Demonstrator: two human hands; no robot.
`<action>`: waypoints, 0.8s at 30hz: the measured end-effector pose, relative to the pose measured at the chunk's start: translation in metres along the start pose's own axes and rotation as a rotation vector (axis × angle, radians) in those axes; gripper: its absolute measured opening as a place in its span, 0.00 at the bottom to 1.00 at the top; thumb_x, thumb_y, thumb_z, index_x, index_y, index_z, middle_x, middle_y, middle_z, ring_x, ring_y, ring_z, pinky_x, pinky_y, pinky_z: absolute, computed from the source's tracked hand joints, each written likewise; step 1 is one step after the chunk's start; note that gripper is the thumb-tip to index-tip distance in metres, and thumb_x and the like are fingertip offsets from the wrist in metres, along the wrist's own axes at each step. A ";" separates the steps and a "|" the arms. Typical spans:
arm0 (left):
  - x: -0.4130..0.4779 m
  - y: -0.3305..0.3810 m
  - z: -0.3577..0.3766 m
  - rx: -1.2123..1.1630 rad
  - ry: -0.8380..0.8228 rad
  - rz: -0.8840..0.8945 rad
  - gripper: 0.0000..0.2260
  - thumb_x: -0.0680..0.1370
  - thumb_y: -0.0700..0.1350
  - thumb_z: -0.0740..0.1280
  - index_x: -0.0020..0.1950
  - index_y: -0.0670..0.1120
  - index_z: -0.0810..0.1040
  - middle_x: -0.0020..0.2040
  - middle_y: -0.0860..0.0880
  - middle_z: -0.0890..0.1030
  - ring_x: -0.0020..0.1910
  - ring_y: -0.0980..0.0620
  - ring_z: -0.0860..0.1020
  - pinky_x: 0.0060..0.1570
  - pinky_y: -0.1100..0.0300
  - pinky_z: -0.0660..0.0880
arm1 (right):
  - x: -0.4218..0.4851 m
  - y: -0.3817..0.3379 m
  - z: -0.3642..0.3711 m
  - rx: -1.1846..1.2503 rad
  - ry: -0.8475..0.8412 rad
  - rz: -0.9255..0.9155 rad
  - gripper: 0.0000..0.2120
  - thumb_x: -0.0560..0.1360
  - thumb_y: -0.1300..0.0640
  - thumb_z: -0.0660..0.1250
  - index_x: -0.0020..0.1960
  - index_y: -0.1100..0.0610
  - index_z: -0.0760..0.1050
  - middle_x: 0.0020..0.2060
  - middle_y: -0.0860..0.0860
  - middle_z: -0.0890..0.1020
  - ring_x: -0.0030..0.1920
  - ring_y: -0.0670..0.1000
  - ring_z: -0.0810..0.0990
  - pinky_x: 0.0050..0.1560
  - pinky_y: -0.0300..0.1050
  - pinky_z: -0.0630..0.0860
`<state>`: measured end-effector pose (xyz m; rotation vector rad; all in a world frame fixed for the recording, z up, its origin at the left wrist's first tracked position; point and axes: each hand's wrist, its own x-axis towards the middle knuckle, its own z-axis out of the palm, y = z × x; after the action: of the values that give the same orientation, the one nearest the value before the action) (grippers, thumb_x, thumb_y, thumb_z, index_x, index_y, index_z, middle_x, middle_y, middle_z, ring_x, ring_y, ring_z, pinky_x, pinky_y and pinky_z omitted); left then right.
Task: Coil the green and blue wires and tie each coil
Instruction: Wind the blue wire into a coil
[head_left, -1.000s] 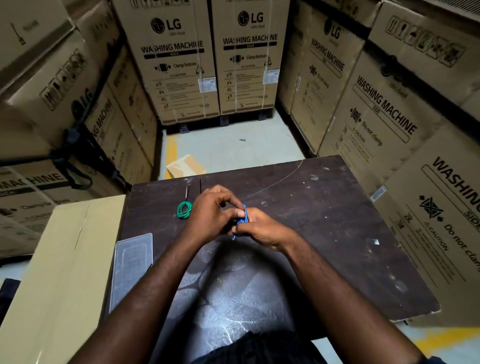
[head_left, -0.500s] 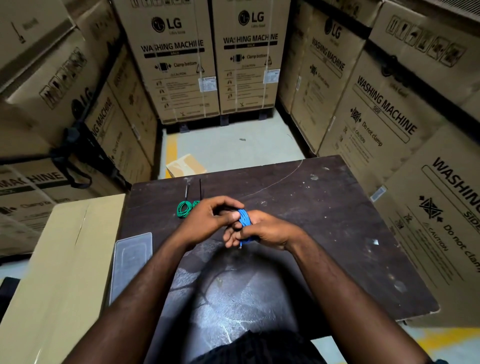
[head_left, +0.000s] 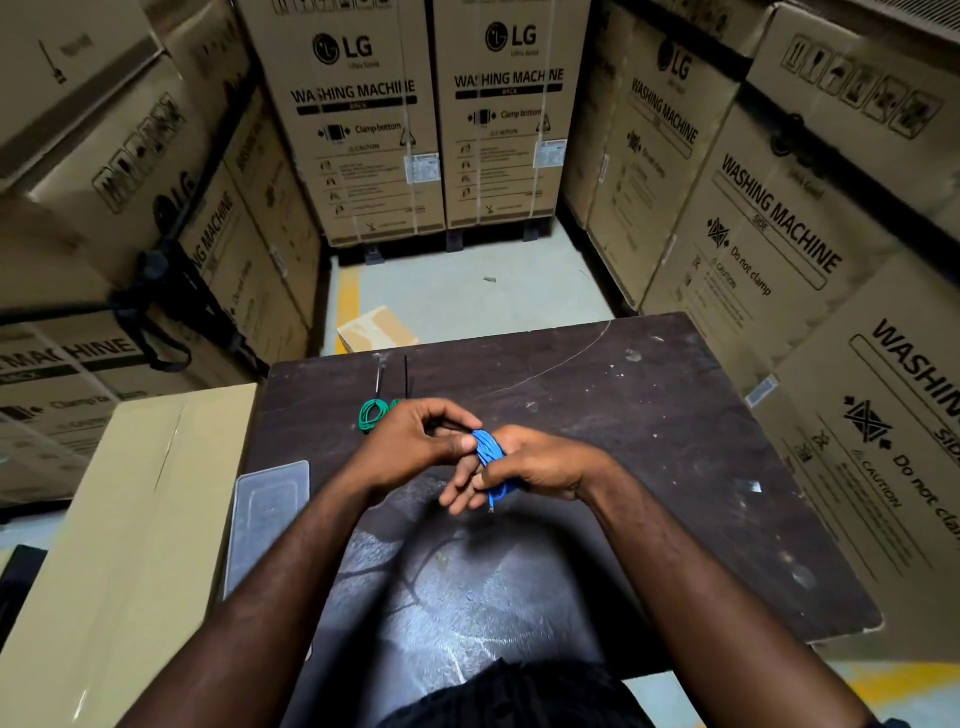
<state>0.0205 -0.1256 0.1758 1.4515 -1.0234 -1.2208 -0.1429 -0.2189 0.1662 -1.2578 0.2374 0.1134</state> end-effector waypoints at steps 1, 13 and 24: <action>-0.001 -0.001 0.000 -0.003 -0.002 0.003 0.07 0.73 0.32 0.71 0.49 0.40 0.81 0.41 0.44 0.83 0.41 0.52 0.81 0.44 0.59 0.80 | -0.001 -0.001 0.000 0.007 -0.013 0.007 0.12 0.74 0.75 0.55 0.54 0.70 0.73 0.55 0.70 0.77 0.51 0.58 0.82 0.52 0.41 0.79; -0.003 -0.010 0.007 -0.098 0.028 0.083 0.09 0.75 0.32 0.67 0.54 0.40 0.80 0.53 0.40 0.83 0.49 0.50 0.82 0.46 0.61 0.79 | -0.007 -0.006 -0.003 0.042 0.016 -0.026 0.08 0.71 0.72 0.57 0.42 0.62 0.73 0.44 0.61 0.83 0.44 0.58 0.84 0.45 0.41 0.80; -0.001 -0.013 0.010 -0.087 0.001 0.104 0.12 0.73 0.30 0.68 0.53 0.43 0.80 0.47 0.51 0.85 0.47 0.56 0.82 0.48 0.65 0.77 | -0.009 -0.007 -0.009 0.101 -0.009 -0.058 0.13 0.70 0.74 0.56 0.41 0.61 0.75 0.42 0.61 0.83 0.40 0.56 0.84 0.40 0.41 0.80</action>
<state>0.0107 -0.1234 0.1625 1.3158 -1.0203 -1.1756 -0.1516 -0.2289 0.1723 -1.1628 0.1961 0.0565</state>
